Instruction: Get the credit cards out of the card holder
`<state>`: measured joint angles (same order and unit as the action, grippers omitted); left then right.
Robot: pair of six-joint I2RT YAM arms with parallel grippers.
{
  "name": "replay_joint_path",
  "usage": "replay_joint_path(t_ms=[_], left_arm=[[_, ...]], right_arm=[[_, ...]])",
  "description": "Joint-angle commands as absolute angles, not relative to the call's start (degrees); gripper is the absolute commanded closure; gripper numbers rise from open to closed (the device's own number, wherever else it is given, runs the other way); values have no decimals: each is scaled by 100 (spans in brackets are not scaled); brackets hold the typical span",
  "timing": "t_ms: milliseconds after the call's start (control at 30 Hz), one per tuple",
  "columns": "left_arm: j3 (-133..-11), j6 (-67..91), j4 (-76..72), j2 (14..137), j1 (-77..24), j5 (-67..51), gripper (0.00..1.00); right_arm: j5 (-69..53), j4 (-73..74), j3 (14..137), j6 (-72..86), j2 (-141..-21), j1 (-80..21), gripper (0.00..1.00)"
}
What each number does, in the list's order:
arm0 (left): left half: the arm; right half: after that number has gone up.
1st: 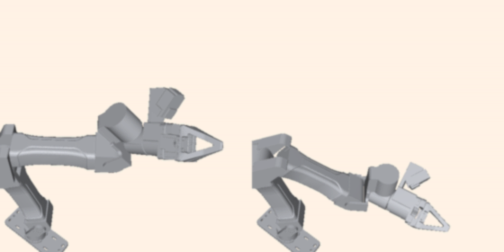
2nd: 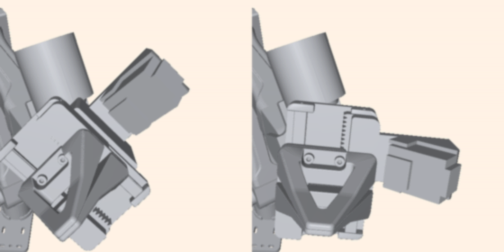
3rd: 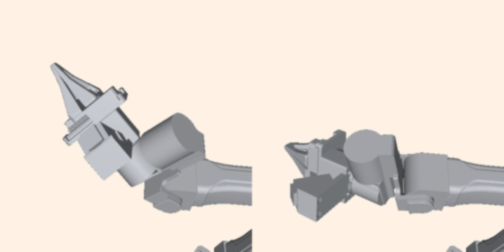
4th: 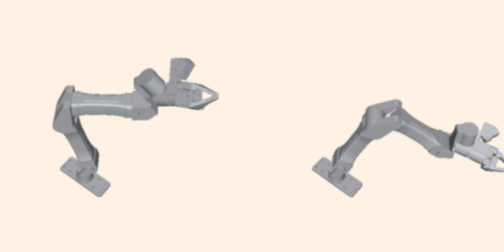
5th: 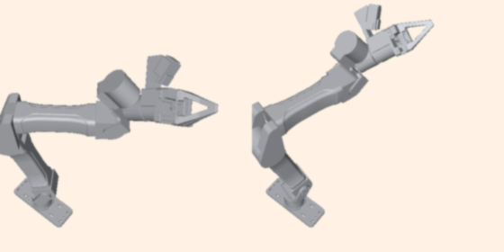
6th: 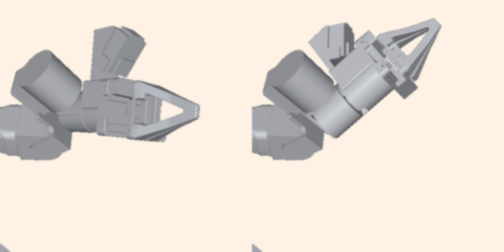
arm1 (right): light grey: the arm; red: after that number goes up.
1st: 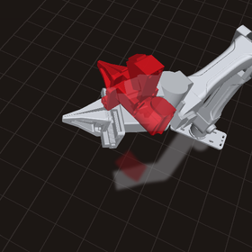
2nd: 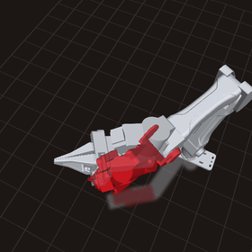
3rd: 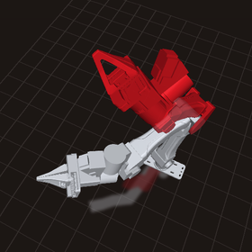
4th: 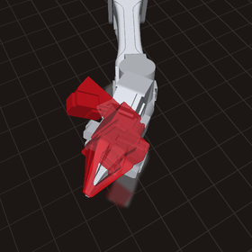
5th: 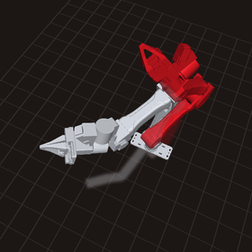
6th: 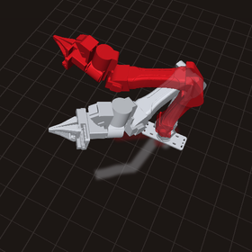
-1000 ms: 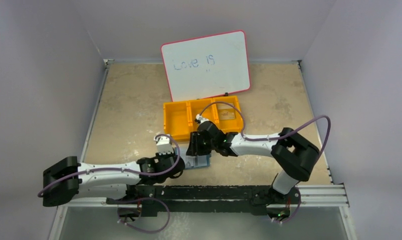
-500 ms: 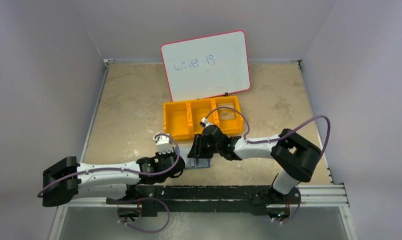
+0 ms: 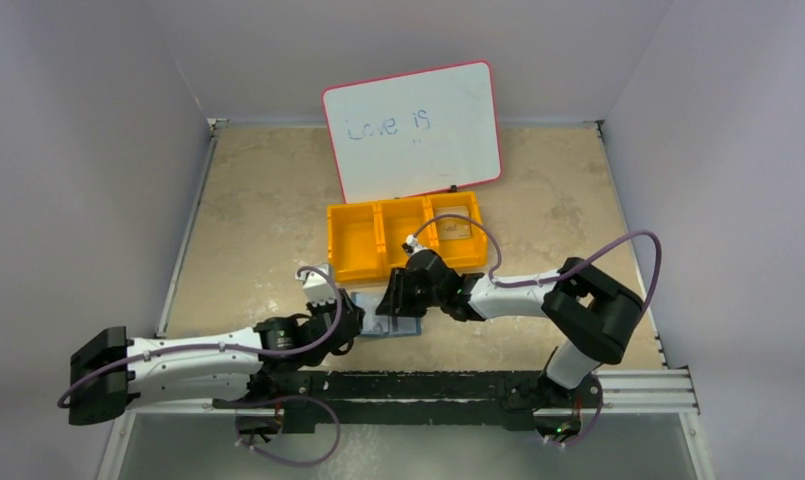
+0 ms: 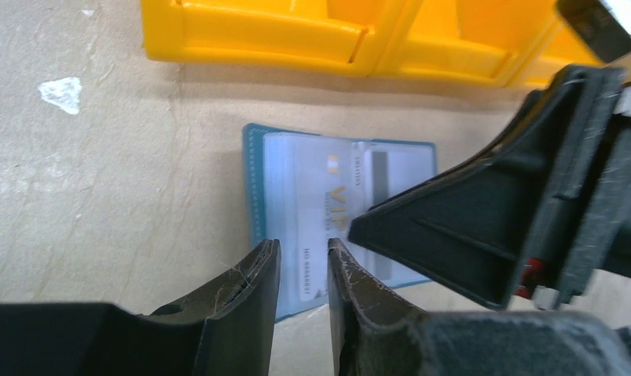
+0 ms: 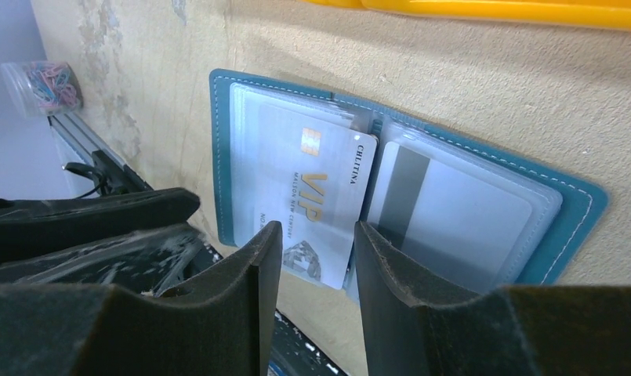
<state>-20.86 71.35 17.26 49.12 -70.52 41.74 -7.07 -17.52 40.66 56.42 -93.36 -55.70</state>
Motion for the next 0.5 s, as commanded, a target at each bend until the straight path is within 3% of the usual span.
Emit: replay_joint_path(t_ms=[0, 300, 467], left_arm=[[-2019, 7241, 1595, 5304, -7049, 4193, 74], [-1828, 7337, 1267, 5669, -7049, 4090, 73], [-1704, 7558, 1314, 5861, -7041, 4080, 83]], right_arm=[[-736, -1909, 4011, 5708, -9277, -5537, 58], [-724, -2031, 3834, 5844, -9182, -5504, 58], [-943, -2358, 3640, 5943, -9208, -5426, 58]])
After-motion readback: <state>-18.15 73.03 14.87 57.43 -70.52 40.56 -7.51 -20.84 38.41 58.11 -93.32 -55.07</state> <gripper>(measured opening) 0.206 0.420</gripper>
